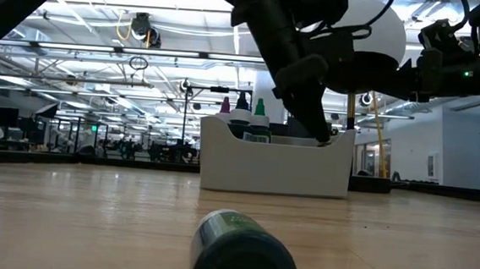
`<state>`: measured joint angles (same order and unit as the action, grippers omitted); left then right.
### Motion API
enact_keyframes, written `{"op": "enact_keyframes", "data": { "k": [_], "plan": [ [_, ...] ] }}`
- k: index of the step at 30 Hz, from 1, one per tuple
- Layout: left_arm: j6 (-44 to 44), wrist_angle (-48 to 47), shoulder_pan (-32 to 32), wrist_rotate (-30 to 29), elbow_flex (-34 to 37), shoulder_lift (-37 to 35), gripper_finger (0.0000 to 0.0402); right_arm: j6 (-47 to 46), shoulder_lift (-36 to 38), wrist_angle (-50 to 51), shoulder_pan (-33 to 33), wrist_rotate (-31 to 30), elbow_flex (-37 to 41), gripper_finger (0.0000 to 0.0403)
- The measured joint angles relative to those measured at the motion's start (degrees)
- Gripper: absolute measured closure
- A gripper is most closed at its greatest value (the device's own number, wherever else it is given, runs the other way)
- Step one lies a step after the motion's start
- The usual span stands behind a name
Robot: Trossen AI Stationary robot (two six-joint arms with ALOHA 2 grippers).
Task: Pick & Place food coloring
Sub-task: Put the small orange food coloring bottle into the gray bin
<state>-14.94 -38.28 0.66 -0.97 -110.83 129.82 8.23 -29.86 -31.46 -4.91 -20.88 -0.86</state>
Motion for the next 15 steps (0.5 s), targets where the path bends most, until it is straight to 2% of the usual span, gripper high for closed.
{"op": "enact_keyframes", "data": {
  "k": [15],
  "plan": [
    [0.00, 0.96, 0.45, -0.06, 0.11, 2.49, 0.0344, -0.04, 0.01, -0.02, 0.00, 0.15, 0.00, 0.0403]
  ]
}}
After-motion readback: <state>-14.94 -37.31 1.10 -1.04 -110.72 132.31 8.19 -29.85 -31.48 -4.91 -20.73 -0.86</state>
